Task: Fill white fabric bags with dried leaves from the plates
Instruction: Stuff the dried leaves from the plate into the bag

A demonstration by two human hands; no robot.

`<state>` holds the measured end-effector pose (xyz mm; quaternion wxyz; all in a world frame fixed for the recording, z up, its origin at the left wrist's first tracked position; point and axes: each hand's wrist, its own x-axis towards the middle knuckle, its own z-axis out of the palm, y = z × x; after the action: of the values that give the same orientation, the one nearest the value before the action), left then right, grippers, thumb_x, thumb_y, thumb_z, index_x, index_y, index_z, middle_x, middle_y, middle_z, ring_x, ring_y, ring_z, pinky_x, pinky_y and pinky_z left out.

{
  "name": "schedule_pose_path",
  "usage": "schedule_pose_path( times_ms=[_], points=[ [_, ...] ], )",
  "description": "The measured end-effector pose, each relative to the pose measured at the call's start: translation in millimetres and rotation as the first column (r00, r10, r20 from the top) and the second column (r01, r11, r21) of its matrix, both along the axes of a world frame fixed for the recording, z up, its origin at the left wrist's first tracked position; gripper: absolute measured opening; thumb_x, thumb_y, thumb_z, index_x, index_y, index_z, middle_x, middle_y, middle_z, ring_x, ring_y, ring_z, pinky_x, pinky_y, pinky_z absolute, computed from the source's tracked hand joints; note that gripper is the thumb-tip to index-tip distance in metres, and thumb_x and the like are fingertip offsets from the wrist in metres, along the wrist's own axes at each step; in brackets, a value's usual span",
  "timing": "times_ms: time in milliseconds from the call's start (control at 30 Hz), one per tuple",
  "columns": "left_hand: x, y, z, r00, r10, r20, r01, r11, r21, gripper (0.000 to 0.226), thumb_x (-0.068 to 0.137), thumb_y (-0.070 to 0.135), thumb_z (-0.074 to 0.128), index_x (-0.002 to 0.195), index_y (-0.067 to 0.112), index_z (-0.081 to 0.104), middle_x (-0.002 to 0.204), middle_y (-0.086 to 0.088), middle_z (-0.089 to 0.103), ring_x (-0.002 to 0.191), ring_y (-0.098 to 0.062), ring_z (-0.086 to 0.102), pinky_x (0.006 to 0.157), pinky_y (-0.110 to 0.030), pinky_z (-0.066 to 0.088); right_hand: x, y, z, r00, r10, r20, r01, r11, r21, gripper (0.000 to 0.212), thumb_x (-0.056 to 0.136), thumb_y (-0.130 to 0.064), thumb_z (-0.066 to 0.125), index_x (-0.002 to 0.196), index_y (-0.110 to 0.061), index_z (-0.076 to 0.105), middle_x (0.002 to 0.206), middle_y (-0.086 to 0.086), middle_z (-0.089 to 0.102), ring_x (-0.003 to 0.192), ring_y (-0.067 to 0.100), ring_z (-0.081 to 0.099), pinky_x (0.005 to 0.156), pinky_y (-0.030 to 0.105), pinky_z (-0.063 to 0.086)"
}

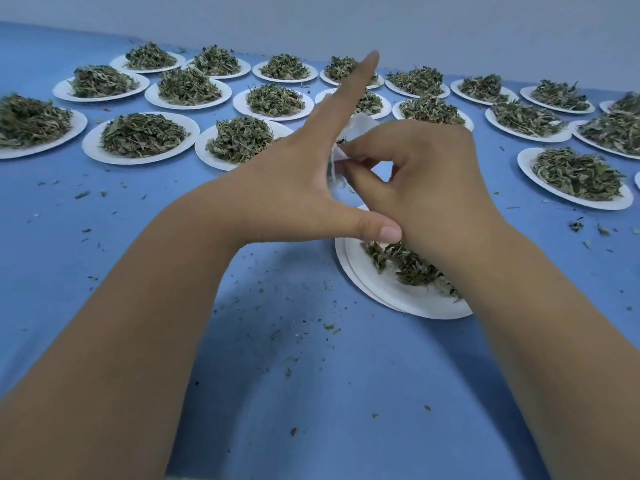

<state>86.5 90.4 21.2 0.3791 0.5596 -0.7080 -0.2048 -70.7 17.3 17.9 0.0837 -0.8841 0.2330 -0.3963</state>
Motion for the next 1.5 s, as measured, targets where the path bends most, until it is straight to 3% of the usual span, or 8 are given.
schedule_pose_path(
  times_ms=[333,433,533,667,800,1000,1200,1500],
  points=[
    [2.4,-4.0,-4.8,0.988,0.15,0.027,-0.145,0.978,-0.149,0.101,0.067,0.04,0.066,0.152,0.057,0.016,0.144,0.024,0.05,0.112,-0.009,0.064,0.085,-0.016,0.05,-5.9,13.7,6.2,0.969,0.086,-0.23,-0.078,0.996,0.046,0.024,0.101,-0.027,0.055,0.087,-0.017,0.072,0.066,0.001,0.065,0.06,0.023,0.053,0.061,0.044,0.046],
    [8.9,-5.8,-6.9,0.981,0.188,0.05,-0.18,0.974,-0.135,0.083,0.076,0.034,0.069,0.148,0.05,0.033,0.118,0.017,0.067,0.101,-0.006,0.066,0.088,-0.016,0.051,-5.8,14.6,5.5,0.976,0.092,-0.198,-0.094,0.996,0.001,0.025,0.1,-0.026,0.054,0.085,-0.014,0.071,0.064,0.002,0.061,0.059,0.024,0.053,0.059,0.044,0.045],
    [12.6,-8.1,-10.1,0.98,0.194,0.044,-0.188,0.976,-0.113,0.03,0.077,0.027,0.071,0.092,0.048,0.057,0.077,0.026,0.059,0.072,0.005,0.056,0.062,-0.009,0.039,-9.8,11.8,5.4,0.989,0.112,-0.097,-0.113,0.994,-0.01,0.025,0.098,-0.025,0.056,0.088,-0.011,0.074,0.069,0.005,0.065,0.064,0.026,0.059,0.063,0.046,0.049],
    [9.4,-7.2,-9.8,0.993,0.116,-0.017,-0.118,0.984,-0.134,0.023,0.072,0.023,0.067,0.079,0.041,0.053,0.067,0.028,0.054,0.063,0.006,0.049,0.058,-0.005,0.035,-13.1,12.0,3.1,0.987,0.16,-0.006,-0.16,0.986,0.046,0.021,0.095,-0.022,0.061,0.087,-0.012,0.077,0.076,0.002,0.072,0.072,0.022,0.068,0.065,0.045,0.053],
    [13.8,-11.1,-14.0,0.981,0.186,0.048,-0.179,0.976,-0.127,0.026,0.078,0.023,0.074,0.085,0.04,0.055,0.07,0.02,0.053,0.065,-0.002,0.049,0.06,-0.014,0.037,-16.8,15.1,7.6,0.99,0.123,0.064,-0.127,0.99,0.066,0.019,0.094,-0.035,0.06,0.097,-0.03,0.078,0.088,-0.019,0.074,0.069,0.006,0.07,0.063,0.019,0.048],
    [-1.1,-15.1,-18.4,0.955,0.232,0.184,-0.192,0.958,-0.212,0.03,0.081,0.022,0.059,0.067,0.031,0.033,0.059,0.013,0.042,0.056,-0.008,0.036,0.05,-0.017,0.026,-12.7,16.1,6.2,0.961,0.1,-0.259,-0.049,0.98,0.194,0.063,0.096,-0.066,0.038,0.075,-0.012,0.063,0.066,0.006,0.057,0.062,0.019,0.063,0.062,0.046,0.048],
    [-0.3,-17.2,-18.3,0.928,0.3,0.221,-0.252,0.942,-0.221,0.032,0.079,0.016,0.054,0.066,0.032,0.029,0.059,0.007,0.034,0.055,-0.01,0.031,0.05,-0.018,0.024,-16.0,15.4,11.5,0.987,0.153,-0.047,-0.14,0.967,0.213,0.047,0.105,-0.055,0.04,0.063,-0.043,0.058,0.057,-0.014,0.057,0.052,0.019,0.06,0.054,0.036,0.044],
    [-12.2,-13.3,-15.6,0.94,0.278,0.198,-0.222,0.939,-0.265,0.005,0.075,0.033,0.05,0.073,0.028,0.049,0.06,0.008,0.048,0.056,-0.007,0.043,0.05,-0.019,0.031,-11.9,9.3,-1.4,0.957,0.237,-0.168,-0.179,0.936,0.303,0.057,0.103,-0.053,0.048,0.071,-0.007,0.057,0.062,0.009,0.059,0.065,0.024,0.065,0.062,0.045,0.047]
  ],
)
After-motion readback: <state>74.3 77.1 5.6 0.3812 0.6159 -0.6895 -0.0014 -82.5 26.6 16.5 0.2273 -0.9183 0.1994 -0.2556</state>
